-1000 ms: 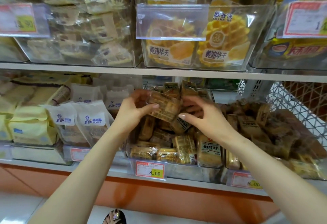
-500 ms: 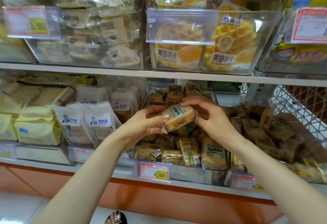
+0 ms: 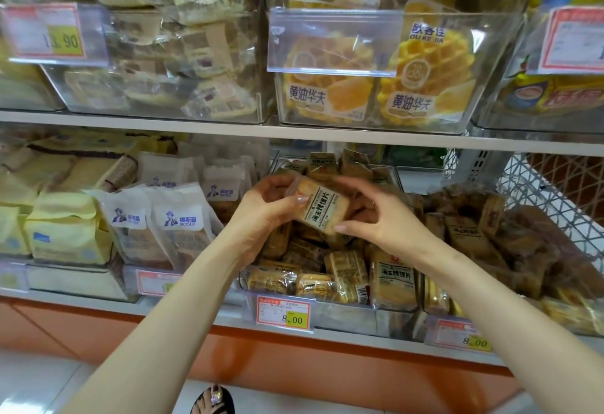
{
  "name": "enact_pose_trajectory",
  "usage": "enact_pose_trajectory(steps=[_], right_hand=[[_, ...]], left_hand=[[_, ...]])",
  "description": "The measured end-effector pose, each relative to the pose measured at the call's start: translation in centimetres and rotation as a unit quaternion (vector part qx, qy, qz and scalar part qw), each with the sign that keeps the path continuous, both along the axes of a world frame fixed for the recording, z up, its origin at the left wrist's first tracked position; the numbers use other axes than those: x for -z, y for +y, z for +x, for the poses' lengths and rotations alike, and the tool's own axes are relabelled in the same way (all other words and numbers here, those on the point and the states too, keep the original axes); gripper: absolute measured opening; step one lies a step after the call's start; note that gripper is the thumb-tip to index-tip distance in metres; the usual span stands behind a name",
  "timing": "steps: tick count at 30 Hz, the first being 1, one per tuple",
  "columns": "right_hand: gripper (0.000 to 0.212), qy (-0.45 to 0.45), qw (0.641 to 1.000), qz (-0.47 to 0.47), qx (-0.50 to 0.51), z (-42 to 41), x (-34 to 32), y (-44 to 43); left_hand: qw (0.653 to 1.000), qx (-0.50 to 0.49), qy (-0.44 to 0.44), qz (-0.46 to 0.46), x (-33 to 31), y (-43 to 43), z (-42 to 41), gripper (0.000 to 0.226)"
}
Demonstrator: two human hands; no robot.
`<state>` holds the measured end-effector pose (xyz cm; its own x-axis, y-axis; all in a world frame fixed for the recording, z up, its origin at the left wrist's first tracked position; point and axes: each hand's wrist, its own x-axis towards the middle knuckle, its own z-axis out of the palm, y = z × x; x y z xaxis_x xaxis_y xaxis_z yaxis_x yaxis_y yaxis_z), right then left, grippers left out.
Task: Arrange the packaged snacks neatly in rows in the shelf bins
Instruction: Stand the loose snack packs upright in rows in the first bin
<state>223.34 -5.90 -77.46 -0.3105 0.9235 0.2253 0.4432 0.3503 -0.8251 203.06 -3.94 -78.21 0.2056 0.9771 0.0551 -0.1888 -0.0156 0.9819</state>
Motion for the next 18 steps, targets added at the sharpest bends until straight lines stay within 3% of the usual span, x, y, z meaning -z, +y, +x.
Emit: enact_pose_trajectory(steps=[4,8,13,18], right_hand=[[0.053,0.028,0.998,0.025,0.044,-1.2,0.5,-0.4],[0.044,0.007,0.999,0.034,0.028,-1.1,-0.2,-0.3],[0.033,-0.200,0.974,0.080,0.074,1.4,-2.0,1.8],[0.051,-0.476,0.878,0.054,-0.003,-0.4,-1.0,4.7]], left_hand=[[0.999,0.002,-0.045,-0.007,-0.2,-0.2,0.5,0.040],[1.000,-0.001,-0.013,-0.011,-0.5,-0.6,0.2,0.038],[0.984,-0.127,0.119,0.026,-0.4,-0.2,-1.2,0.032],[0.948,-0.158,0.266,0.078,0.3,0.0,-1.0,0.034]])
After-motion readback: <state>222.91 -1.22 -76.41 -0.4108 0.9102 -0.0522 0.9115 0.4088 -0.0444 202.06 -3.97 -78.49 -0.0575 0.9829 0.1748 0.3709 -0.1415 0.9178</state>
